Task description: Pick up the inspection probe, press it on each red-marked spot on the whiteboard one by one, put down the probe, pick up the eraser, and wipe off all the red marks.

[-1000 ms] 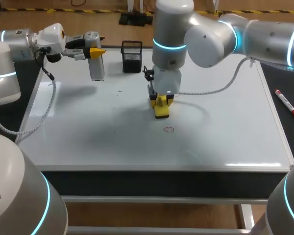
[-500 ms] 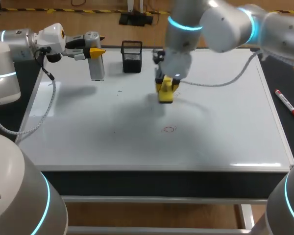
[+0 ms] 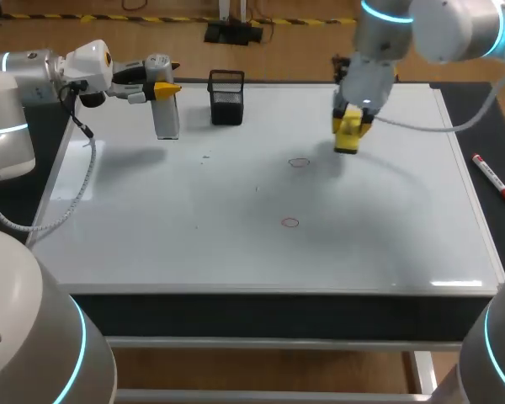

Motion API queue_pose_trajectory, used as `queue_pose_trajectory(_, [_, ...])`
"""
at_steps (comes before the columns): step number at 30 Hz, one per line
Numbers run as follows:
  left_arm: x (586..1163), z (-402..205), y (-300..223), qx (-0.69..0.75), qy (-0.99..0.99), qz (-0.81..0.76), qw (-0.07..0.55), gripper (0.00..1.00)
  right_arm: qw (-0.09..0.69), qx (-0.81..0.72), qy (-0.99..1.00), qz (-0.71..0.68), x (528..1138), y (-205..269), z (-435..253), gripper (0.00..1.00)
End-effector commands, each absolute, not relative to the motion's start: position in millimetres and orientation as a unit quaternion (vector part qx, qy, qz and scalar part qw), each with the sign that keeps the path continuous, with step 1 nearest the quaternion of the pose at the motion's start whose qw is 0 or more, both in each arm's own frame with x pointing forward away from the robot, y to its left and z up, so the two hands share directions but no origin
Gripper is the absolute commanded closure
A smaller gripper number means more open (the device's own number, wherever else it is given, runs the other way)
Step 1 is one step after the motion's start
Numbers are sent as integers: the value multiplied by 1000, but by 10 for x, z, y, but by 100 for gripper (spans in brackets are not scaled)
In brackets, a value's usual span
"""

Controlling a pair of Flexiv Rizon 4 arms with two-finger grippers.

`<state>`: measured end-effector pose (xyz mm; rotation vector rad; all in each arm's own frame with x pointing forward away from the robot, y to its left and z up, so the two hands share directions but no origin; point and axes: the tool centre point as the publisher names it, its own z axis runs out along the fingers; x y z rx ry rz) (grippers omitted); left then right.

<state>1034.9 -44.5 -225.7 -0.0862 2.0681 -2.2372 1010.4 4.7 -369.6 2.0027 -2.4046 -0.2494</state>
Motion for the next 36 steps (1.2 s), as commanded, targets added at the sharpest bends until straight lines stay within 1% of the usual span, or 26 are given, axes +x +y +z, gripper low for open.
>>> queue_pose_trajectory(1, [10346,-2244,-446,-29,678,-733,47,100,0,620,-780,-81,10123,-415,-3678,100])
queue_pose_trajectory(3, [10346,-2244,-446,-29,678,-733,47,100,-19,603,-792,-91,10150,-591,-3697,100])
queue_pose_trajectory(9, [10346,-2244,-446,-29,678,-733,47,100,-11,578,-811,-83,10166,-963,-3749,100])
queue_pose_trajectory(14, [10346,-2244,-446,-29,678,-733,47,100,-1,569,-818,-83,10139,-1144,-3810,100])
queue_pose_trajectory(21, [10346,-2244,-446,-29,678,-733,47,100,3,564,-822,-73,10118,-1219,-3765,100])
queue_pose_trajectory(36, [10346,-2244,-446,-29,678,-733,47,100,3,564,-822,-73,10118,-1219,-3765,100])
